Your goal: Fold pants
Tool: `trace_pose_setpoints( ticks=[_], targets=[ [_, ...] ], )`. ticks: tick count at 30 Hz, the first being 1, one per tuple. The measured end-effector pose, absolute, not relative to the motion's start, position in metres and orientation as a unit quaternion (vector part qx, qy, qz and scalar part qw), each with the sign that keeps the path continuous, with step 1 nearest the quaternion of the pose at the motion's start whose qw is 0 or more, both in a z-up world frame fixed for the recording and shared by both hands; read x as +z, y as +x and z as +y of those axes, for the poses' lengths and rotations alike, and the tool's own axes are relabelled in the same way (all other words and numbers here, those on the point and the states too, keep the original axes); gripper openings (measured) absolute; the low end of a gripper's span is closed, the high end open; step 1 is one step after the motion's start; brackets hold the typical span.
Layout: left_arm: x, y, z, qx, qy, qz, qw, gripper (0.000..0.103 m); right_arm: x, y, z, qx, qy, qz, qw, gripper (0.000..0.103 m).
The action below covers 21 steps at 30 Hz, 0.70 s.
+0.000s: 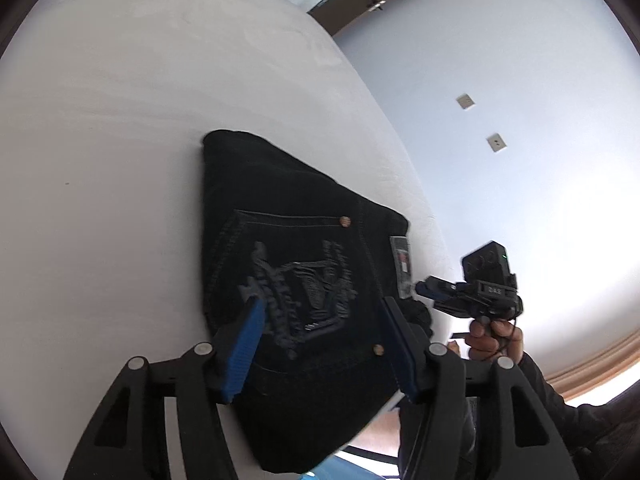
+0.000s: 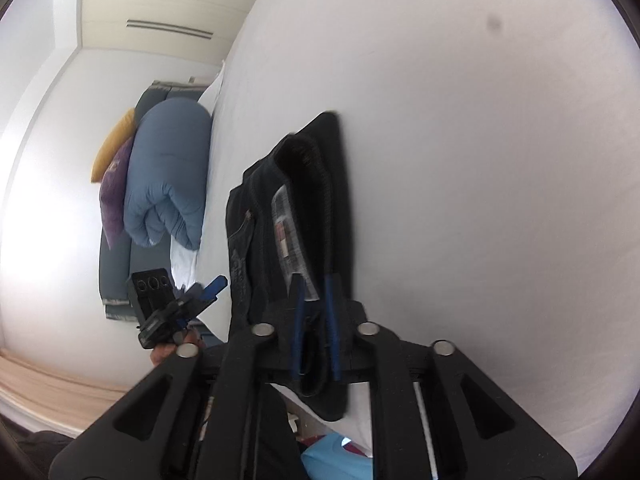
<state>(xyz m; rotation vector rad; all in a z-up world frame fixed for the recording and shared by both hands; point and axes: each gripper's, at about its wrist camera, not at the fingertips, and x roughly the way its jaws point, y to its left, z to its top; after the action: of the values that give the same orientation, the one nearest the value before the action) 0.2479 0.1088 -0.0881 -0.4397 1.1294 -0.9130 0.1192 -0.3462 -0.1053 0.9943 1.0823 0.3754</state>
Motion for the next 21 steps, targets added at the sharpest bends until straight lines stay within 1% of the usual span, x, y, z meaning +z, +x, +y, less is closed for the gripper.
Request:
trace_pose_setpoints(
  ticks=[1,3,4,5,6,7,9,11,15,16,17,19,21],
  targets=[
    [-0.084,0.243,0.101,-0.427,-0.192,0.506,0.725,0.062,-0.101,0.122,-0.339,0.173,0.444,0.491,0.729,0.024],
    [-0.087,0.24,0.093,-0.428,-0.172,0.508,0.728,0.067,-0.092,0.126,-0.331,0.175,0.435,0.483,0.739,0.026],
    [-0.093,0.241,0.091,-0.42,-0.165,0.517,0.728,0.067,-0.087,0.124,-0.324,0.178,0.437,0.479,0.74,0.029],
    [-0.107,0.244,0.089,-0.405,-0.16,0.536,0.723,0.066,-0.086,0.126,-0.322,0.177,0.439,0.479,0.74,0.041],
    [-0.117,0.246,0.091,-0.402,-0.167,0.544,0.718,0.061,-0.088,0.127,-0.323,0.167,0.436,0.485,0.74,0.051],
    [-0.121,0.247,0.096,-0.404,-0.185,0.54,0.715,0.059,-0.086,0.124,-0.32,0.153,0.43,0.491,0.742,0.066],
    [-0.12,0.249,0.108,-0.403,-0.208,0.539,0.71,0.059,-0.088,0.12,-0.325,0.133,0.432,0.495,0.742,0.068],
    [-0.113,0.248,0.117,-0.394,-0.202,0.534,0.72,0.06,-0.092,0.116,-0.332,0.136,0.45,0.49,0.734,0.068],
    [-0.111,0.255,0.124,-0.366,-0.183,0.54,0.735,0.078,-0.098,0.116,-0.332,0.162,0.461,0.491,0.721,0.068],
    [-0.113,0.259,0.128,-0.354,-0.177,0.543,0.741,0.078,-0.1,0.12,-0.326,0.171,0.461,0.499,0.714,0.068],
    [-0.114,0.261,0.133,-0.348,-0.185,0.544,0.741,0.078,-0.102,0.125,-0.32,0.175,0.453,0.512,0.708,0.068],
    [-0.12,0.268,0.142,-0.34,-0.217,0.546,0.734,0.081,-0.107,0.134,-0.307,0.17,0.431,0.537,0.705,0.068],
    [-0.128,0.272,0.14,-0.335,-0.225,0.558,0.726,0.082,-0.111,0.138,-0.3,0.167,0.426,0.546,0.702,0.069]
  ],
)
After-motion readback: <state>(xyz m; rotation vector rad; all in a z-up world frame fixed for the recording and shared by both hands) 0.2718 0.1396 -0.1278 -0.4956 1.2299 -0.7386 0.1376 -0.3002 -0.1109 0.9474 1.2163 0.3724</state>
